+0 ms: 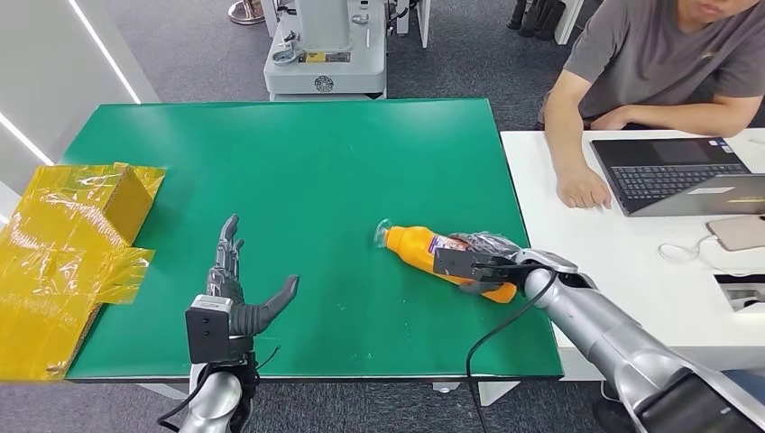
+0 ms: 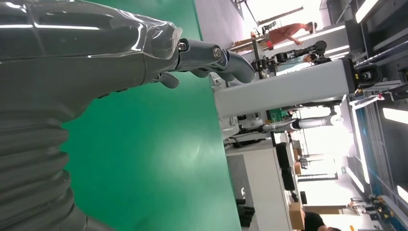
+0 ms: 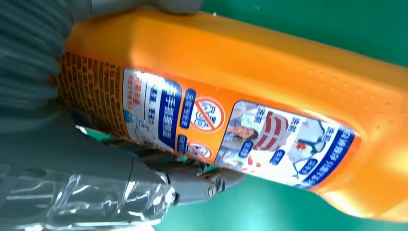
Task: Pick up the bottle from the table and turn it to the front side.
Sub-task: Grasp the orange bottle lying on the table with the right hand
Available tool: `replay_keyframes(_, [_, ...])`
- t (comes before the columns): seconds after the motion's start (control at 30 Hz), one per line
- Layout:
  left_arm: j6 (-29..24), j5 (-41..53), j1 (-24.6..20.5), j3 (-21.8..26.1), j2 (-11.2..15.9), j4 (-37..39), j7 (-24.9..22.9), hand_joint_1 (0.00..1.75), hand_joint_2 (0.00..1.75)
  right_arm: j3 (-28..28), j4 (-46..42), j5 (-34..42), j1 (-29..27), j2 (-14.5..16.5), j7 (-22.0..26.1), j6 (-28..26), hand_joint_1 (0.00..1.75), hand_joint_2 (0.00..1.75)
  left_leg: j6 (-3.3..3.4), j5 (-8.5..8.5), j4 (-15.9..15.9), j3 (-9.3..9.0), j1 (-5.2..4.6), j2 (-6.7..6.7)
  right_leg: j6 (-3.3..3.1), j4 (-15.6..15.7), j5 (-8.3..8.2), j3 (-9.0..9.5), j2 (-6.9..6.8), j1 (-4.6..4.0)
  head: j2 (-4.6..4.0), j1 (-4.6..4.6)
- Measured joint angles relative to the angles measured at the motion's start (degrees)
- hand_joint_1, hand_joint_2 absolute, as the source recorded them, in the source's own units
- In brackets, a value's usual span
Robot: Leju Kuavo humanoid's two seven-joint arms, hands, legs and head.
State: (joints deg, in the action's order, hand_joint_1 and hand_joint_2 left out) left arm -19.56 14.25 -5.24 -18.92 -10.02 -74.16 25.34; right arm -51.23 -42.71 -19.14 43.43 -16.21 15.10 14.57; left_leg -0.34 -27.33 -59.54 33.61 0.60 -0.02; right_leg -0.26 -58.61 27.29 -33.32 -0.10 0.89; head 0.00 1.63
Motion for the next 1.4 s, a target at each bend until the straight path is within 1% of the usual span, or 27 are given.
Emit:
replay_keyframes(0.1, [-0.51, 0.03, 0.44, 0.12, -0.02, -0.01, 0.08, 0.0, 1.75, 2.36, -0.19, 1.4, -1.4, 1.47, 0.42, -5.16, 1.75, 1.75, 0.0, 0.0, 0.0, 0.01, 0.0, 0.0, 0.0, 0.0, 0.0, -0.01, 0.01, 0.0, 0.0, 0.0])
replay_keyframes(0.3, [-1.03, 0.45, 1.08, 0.16, -0.19, -0.03, 0.45, 0.0, 1.75, 7.2, -2.05, 3.05, -3.9, 4.85, 2.24, -12.73, 1.75, 1.75, 0.0, 0.0, 0.03, 0.01, 0.01, 0.01, -0.01, -0.02, 0.01, -0.04, 0.01, -0.01, 0.0, 0.01])
replay_keyframes(0.57, [-1.43, 0.17, 1.07, 0.68, -0.63, -0.03, 1.01, 0.0, 1.75, 11.95, -5.98, 0.31, -7.13, 9.55, 6.65, -25.54, 1.75, 1.75, 0.0, 0.0, 0.04, 0.01, 0.02, 0.02, -0.01, -0.01, 0.01, -0.04, 0.0, -0.02, 0.0, 0.01])
replay_keyframes(0.63, [-0.48, -0.86, 0.88, 0.77, -0.67, -0.03, 1.23, 0.0, 1.75, 12.55, -7.13, -0.73, -8.17, 10.38, 7.86, -28.28, 1.75, 1.75, -0.01, 0.0, 0.04, 0.01, 0.01, 0.02, -0.01, -0.01, 0.01, -0.05, 0.01, -0.02, 0.0, 0.01])
replay_keyframes(0.67, [1.05, -2.36, 0.67, 0.8, -0.69, -0.03, 1.43, 0.0, 1.75, 12.76, -7.75, -1.05, -8.67, 10.72, 8.48, -29.17, 1.75, 1.75, 0.0, 0.0, 0.04, 0.02, 0.01, 0.02, -0.01, 0.0, 0.02, -0.06, 0.01, -0.02, 0.0, 0.01])
replay_keyframes(0.7, [3.75, -4.93, 0.4, 0.82, -0.69, -0.03, 1.68, 0.0, 1.75, 12.89, -8.36, -1.26, -9.12, 10.97, 9.24, -29.77, 1.75, 1.75, 0.0, 0.0, 0.03, 0.02, 0.01, 0.01, -0.01, 0.0, 0.01, -0.06, 0.0, -0.02, 0.0, 0.01])
replay_keyframes(0.8, [13.58, -13.52, -0.46, 0.84, -0.6, -0.03, 2.34, 0.0, 1.75, 12.96, -10.0, -1.31, -9.9, 11.5, 11.68, -30.28, 1.75, 1.75, 0.0, 0.0, 0.03, 0.03, 0.01, 0.02, -0.01, -0.01, 0.01, -0.06, 0.01, -0.02, 0.0, 0.01])
replay_keyframes(0.83, [15.32, -14.89, -0.7, 0.84, -0.56, -0.03, 2.42, 0.0, 1.75, 12.96, -10.44, -1.29, -10.06, 11.6, 12.37, -30.34, 1.75, 1.75, 0.0, 0.0, 0.03, 0.02, 0.01, 0.02, -0.01, -0.01, 0.01, -0.06, 0.02, -0.02, 0.0, 0.01])
replay_keyframes(0.9, [17.13, -16.39, -1.09, 0.84, -0.46, -0.03, 2.35, 0.0, 1.75, 12.94, -11.18, -1.3, -10.36, 11.66, 13.83, -30.59, 1.75, 1.75, 0.0, 0.0, 0.03, 0.02, 0.01, 0.02, -0.01, -0.01, 0.01, -0.06, 0.01, -0.02, 0.0, 0.0])
replay_keyframes(1.0, [19.15, -17.87, -1.66, 0.84, -0.22, -0.03, 1.91, 0.0, 1.75, 12.82, -12.0, -1.41, -10.69, 11.69, 16.19, -30.92, 1.75, 1.75, 0.0, 0.0, 0.03, 0.03, 0.01, 0.02, -0.01, -0.01, 0.01, -0.06, 0.01, -0.02, 0.0, 0.0])
replay_keyframes(1.1, [19.83, -18.04, -2.73, 0.84, 0.02, -0.02, 1.74, 0.0, 1.75, 12.66, -12.35, -1.12, -10.82, 11.84, 18.0, -30.06, 1.75, 1.75, 0.0, 0.0, 0.03, 0.03, 0.01, 0.02, -0.01, -0.01, 0.01, -0.06, 0.01, -0.02, 0.0, 0.01])
replay_keyframes(1.4, [20.37, -17.76, -5.63, 0.66, 0.82, 0.24, 1.48, 0.0, 1.75, 11.48, -11.83, 1.71, -10.39, 12.78, 18.97, -21.34, 1.75, 1.75, -0.01, 0.0, 0.03, 0.03, 0.02, 0.02, -0.01, -0.02, 0.01, -0.06, 0.01, -0.02, 0.0, 0.02])
